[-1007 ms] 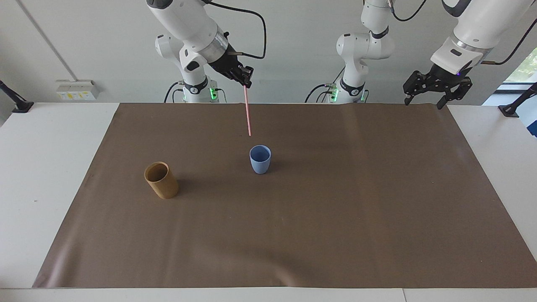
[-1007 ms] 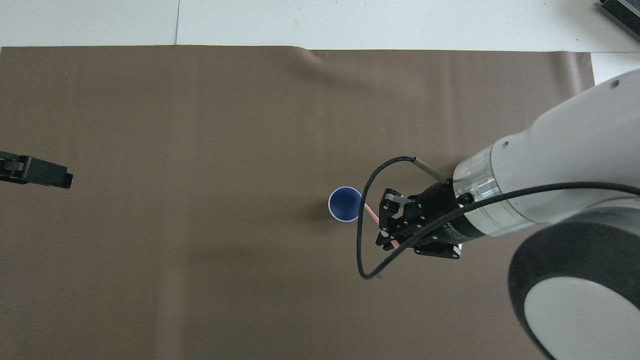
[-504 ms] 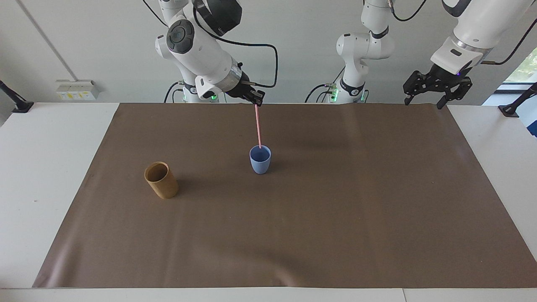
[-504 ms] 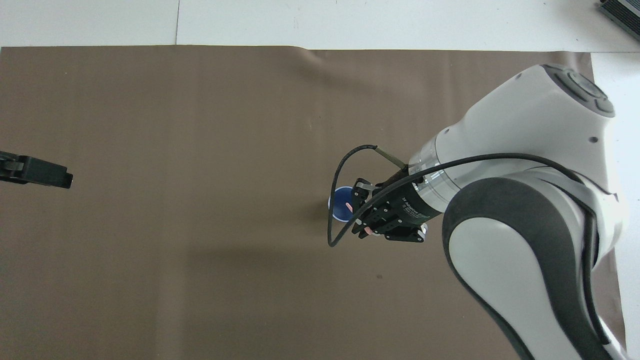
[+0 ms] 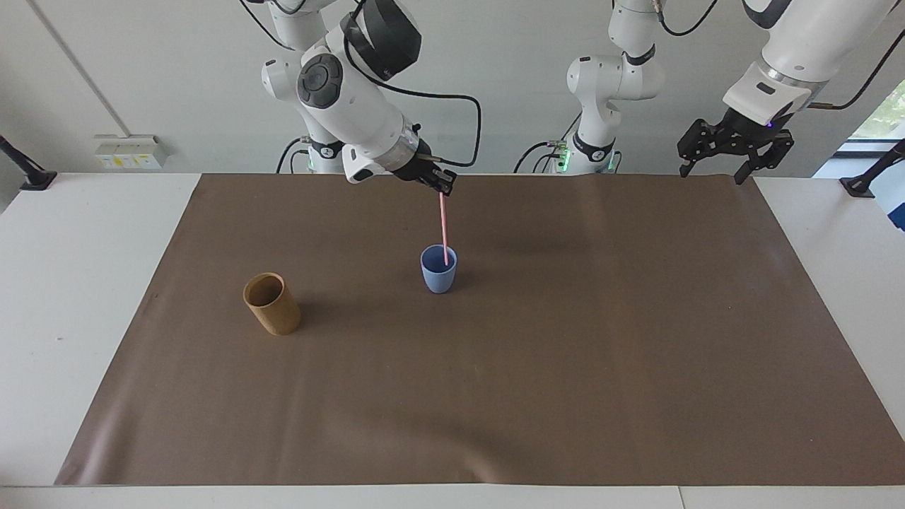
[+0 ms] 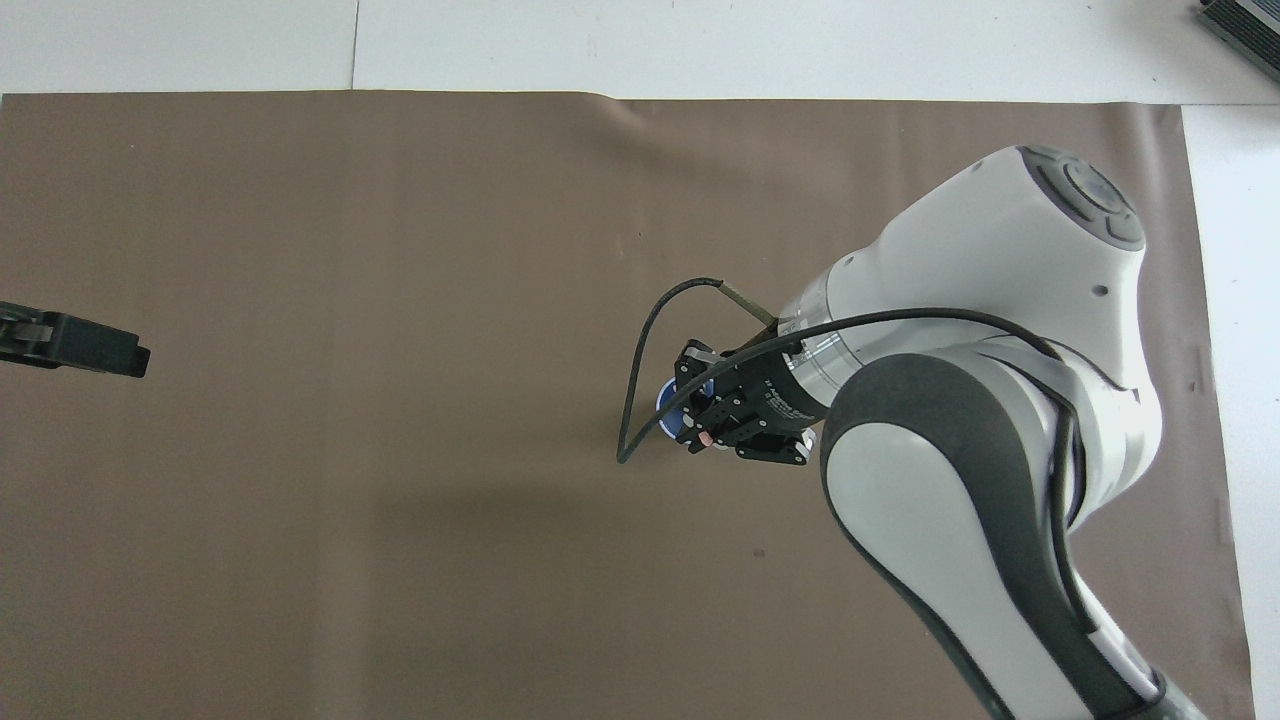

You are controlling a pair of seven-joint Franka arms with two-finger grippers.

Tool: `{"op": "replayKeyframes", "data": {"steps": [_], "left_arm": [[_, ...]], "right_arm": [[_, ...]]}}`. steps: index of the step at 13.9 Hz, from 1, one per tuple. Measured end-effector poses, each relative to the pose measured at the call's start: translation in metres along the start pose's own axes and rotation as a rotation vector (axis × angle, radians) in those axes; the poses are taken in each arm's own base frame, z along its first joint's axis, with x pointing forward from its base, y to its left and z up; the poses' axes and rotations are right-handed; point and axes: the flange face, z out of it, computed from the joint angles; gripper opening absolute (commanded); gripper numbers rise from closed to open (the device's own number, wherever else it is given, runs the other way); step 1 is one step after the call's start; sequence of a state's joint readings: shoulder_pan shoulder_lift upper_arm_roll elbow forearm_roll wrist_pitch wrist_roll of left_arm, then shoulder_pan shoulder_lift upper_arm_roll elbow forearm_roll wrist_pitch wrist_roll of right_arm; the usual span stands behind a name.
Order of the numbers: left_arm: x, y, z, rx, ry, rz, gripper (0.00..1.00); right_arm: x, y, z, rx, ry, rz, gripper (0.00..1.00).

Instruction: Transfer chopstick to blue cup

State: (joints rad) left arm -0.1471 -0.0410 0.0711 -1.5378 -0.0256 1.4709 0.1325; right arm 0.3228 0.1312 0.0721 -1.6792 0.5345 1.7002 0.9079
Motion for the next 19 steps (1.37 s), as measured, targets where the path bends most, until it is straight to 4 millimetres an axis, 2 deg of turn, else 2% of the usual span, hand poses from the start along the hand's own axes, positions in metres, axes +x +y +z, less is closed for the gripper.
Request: {"op": "replayKeyframes", "data": {"steps": [2, 3, 6, 7, 8, 9, 13, 17, 19], "left_arm": [[0.000, 0.000, 0.000, 0.000, 0.000, 0.000, 1.00], [0.000, 0.000, 0.000, 0.000, 0.000, 0.000, 1.00], [0.000, 0.000, 0.000, 0.000, 0.000, -0.001, 1.00], [0.000, -0.001, 0.000, 0.000, 0.001, -0.001, 1.00], [0.000, -0.001, 0.000, 0.000, 0.001, -0.002, 1.00], [0.000, -0.002, 0.000, 0.000, 0.002, -0.004, 1.00], [0.001, -0.005, -0.002, 0.002, 0.019, -0.008, 1.00], [0.002, -0.006, -0.002, 0.003, 0.025, -0.010, 1.00], [0.002, -0.006, -0.002, 0.003, 0.025, -0.010, 1.00]], "right_arm": [[0.017, 0.007, 0.024, -0.029, -0.018, 0.025, 0.00], [0.021, 0.008, 0.030, -0.038, -0.025, 0.033, 0.00], [0.020, 0.008, 0.033, -0.044, -0.029, 0.031, 0.00], [0.020, 0.009, 0.033, -0.043, -0.028, 0.032, 0.15], [0.021, 0.009, 0.032, -0.042, -0.027, 0.033, 0.69], [0.022, 0.010, 0.031, -0.041, -0.027, 0.036, 1.00], [0.028, 0.012, 0.023, -0.081, 0.060, -0.046, 1.00], [0.037, 0.009, -0.024, -0.168, 0.359, -0.227, 1.00], [0.038, 0.011, -0.040, -0.254, 0.473, -0.340, 1.00]]}}
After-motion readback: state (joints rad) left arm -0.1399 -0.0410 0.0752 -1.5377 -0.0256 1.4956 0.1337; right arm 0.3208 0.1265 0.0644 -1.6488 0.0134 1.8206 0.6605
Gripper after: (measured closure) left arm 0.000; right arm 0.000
